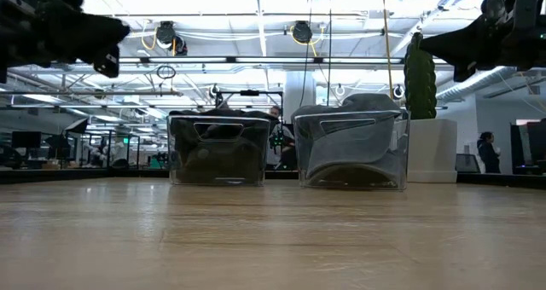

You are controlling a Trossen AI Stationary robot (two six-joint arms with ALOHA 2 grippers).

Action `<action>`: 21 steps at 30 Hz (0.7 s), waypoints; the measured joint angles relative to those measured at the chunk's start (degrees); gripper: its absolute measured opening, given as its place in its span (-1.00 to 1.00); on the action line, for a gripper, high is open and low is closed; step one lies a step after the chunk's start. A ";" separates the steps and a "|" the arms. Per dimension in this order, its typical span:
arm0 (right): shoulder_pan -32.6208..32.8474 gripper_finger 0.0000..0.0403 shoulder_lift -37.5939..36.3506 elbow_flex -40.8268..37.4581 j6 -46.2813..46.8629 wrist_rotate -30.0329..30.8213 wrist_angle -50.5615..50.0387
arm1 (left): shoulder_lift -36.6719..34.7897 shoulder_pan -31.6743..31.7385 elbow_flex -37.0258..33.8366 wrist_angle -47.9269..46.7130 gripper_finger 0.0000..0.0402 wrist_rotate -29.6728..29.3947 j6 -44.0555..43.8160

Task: Pick & Place hat
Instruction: Return to Home Position

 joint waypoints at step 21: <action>0.09 -1.00 1.23 0.00 1.49 0.02 -1.24 | -11.49 0.17 0.52 -18.03 -0.62 -6.55 -0.34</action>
